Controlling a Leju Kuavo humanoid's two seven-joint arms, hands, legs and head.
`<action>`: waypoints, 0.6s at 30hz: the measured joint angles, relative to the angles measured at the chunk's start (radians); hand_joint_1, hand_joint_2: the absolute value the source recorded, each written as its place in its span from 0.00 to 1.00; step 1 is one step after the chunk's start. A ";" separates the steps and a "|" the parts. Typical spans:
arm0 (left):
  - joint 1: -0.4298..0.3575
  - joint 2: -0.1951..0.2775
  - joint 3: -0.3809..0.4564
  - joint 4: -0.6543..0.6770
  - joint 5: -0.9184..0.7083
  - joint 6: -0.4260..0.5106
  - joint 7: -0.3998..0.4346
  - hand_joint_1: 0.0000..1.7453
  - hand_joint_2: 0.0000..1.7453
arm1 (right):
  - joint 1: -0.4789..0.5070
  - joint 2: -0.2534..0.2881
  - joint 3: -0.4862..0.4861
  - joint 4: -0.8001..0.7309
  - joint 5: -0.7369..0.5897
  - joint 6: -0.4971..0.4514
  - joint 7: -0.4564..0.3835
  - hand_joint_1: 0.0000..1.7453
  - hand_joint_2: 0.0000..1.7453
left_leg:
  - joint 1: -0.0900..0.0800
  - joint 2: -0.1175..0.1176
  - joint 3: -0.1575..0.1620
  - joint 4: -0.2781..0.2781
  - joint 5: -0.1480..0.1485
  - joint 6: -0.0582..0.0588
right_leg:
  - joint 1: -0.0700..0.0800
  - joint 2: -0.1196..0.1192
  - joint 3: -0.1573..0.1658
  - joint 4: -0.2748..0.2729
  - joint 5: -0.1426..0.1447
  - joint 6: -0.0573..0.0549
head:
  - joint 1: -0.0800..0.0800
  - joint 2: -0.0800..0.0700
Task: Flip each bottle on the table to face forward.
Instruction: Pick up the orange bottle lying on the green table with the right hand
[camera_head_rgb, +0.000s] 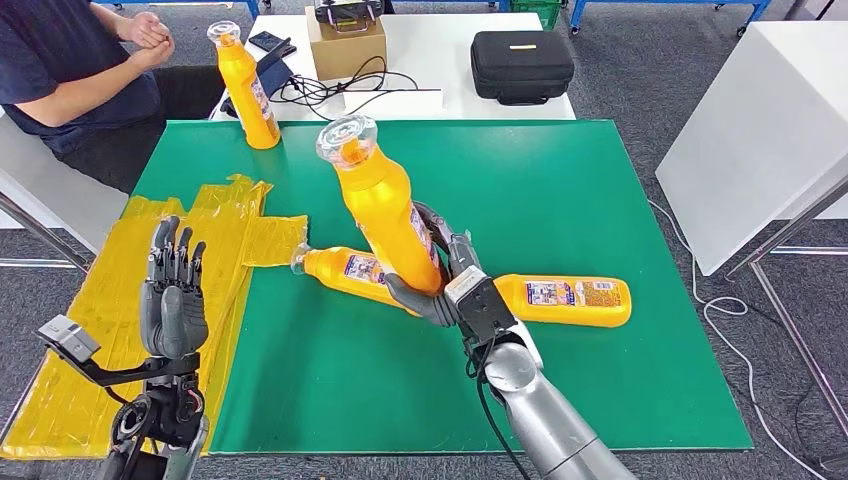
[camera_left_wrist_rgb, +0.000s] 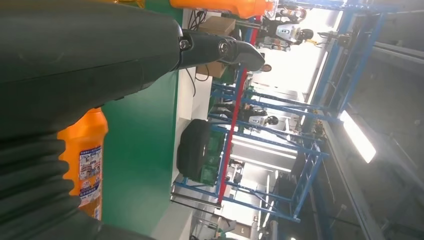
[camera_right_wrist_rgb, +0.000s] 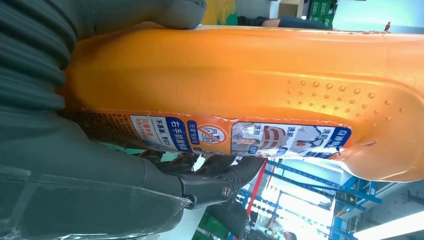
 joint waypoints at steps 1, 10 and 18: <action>0.000 -0.001 -0.002 0.000 0.000 0.000 0.000 0.00 1.00 | -0.003 0.003 0.000 0.004 0.008 -0.009 0.004 1.00 1.00 | 0.000 0.000 0.000 0.000 0.000 0.000 | 0.000 0.000 0.000 0.000 0.000 0.000 | 0.000 0.000; -0.038 -0.031 -0.066 0.000 0.009 0.014 0.006 0.00 1.00 | -0.105 0.129 0.069 0.198 0.140 -0.150 0.056 1.00 1.00 | 0.000 0.000 0.000 0.000 0.000 0.000 | 0.001 0.000 0.000 0.000 0.000 0.000 | 0.000 0.000; -0.073 -0.071 -0.116 0.000 0.021 0.028 0.034 0.00 1.00 | -0.187 0.196 0.321 0.300 0.075 -0.289 0.201 1.00 1.00 | 0.000 0.000 -0.001 0.000 0.000 0.000 | 0.000 0.000 -0.001 0.000 0.000 0.000 | 0.000 0.000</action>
